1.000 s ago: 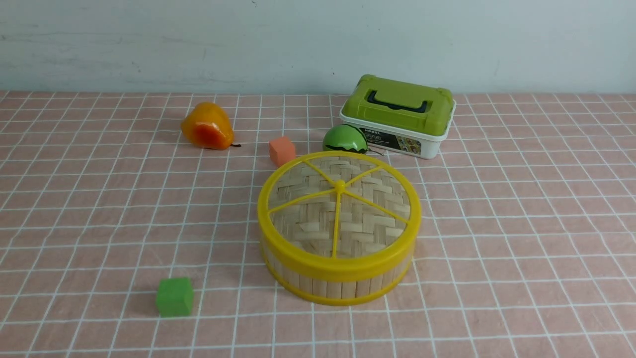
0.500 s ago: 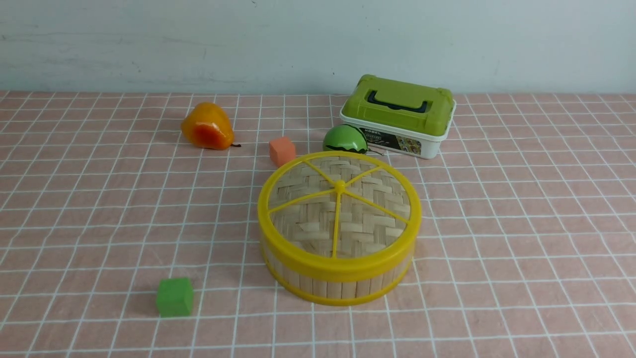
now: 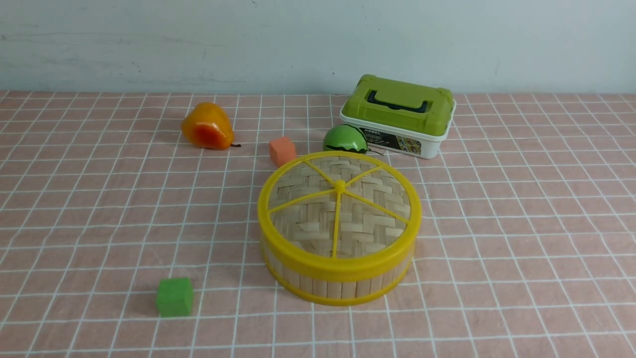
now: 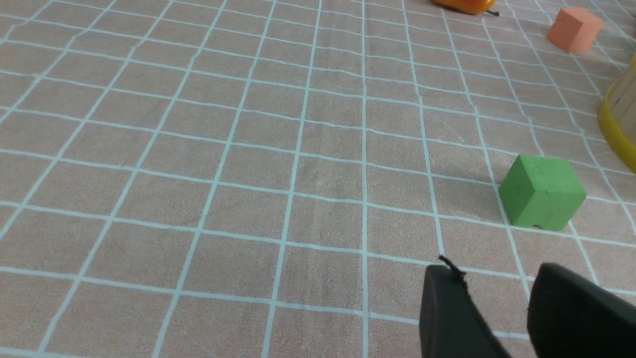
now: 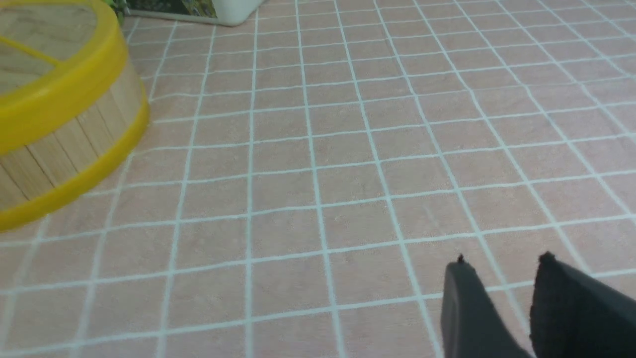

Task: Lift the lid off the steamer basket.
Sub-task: Use the right arm to lift the lid of the steamer

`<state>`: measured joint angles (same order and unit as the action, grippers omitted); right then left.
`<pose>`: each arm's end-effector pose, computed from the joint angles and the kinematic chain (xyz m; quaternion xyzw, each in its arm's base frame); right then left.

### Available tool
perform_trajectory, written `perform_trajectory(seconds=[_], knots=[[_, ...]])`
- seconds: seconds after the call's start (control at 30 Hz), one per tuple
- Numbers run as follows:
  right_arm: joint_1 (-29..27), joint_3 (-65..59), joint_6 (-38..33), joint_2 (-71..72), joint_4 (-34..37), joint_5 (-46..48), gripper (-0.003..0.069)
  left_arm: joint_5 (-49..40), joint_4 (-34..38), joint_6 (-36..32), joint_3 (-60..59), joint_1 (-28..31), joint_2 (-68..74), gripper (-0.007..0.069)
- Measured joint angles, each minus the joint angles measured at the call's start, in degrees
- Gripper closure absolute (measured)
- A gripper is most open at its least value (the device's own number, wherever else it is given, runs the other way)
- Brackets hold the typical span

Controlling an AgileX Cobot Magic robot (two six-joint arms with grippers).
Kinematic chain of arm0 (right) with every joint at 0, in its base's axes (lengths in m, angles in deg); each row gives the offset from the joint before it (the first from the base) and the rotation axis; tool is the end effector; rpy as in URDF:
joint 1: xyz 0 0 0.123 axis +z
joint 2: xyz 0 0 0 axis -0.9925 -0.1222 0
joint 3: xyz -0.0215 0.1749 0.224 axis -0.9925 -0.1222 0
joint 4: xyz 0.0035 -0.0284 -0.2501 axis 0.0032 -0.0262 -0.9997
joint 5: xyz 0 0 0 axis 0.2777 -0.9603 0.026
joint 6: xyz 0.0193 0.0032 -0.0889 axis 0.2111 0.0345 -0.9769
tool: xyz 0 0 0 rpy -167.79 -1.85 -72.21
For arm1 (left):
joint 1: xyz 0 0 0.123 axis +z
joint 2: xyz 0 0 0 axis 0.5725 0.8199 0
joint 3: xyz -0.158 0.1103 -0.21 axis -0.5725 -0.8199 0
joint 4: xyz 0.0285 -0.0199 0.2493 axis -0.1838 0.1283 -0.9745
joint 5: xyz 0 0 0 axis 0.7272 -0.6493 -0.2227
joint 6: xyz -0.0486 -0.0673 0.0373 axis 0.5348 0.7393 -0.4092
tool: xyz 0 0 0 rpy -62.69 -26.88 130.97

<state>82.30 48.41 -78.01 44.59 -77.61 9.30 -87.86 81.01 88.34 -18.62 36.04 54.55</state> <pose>0.0524 0.0013 0.1734 0.0920 0.7999 0.0739 0.5885 0.0527 0.0023 0.1700 -0.0945 0.7996 -0.0491 0.5910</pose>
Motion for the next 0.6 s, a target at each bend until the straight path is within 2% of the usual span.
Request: perform_trajectory(seconds=[0.03,0.1,0.23,0.33,0.6], knots=[[0.00,0.00,0.44,0.00,0.75,0.01,0.0484,0.00,0.00,0.00,0.00,0.00,0.00,0.0386],[0.00,0.00,8.56,0.00,13.78,0.07,0.0479,0.00,0.00,0.00,0.00,0.00,0.00,0.0386],[0.00,-0.45,17.59,0.00,30.22,-0.44,0.0474,0.00,0.00,0.00,0.00,0.00,0.00,0.0386],[0.00,-0.45,18.87,0.00,34.45,-1.68,0.0470,0.00,0.00,0.00,0.00,0.00,0.00,0.0386],[0.00,-0.45,19.04,0.00,32.73,-2.03,0.0466,0.00,0.00,0.00,0.00,0.00,0.00,0.0386]])
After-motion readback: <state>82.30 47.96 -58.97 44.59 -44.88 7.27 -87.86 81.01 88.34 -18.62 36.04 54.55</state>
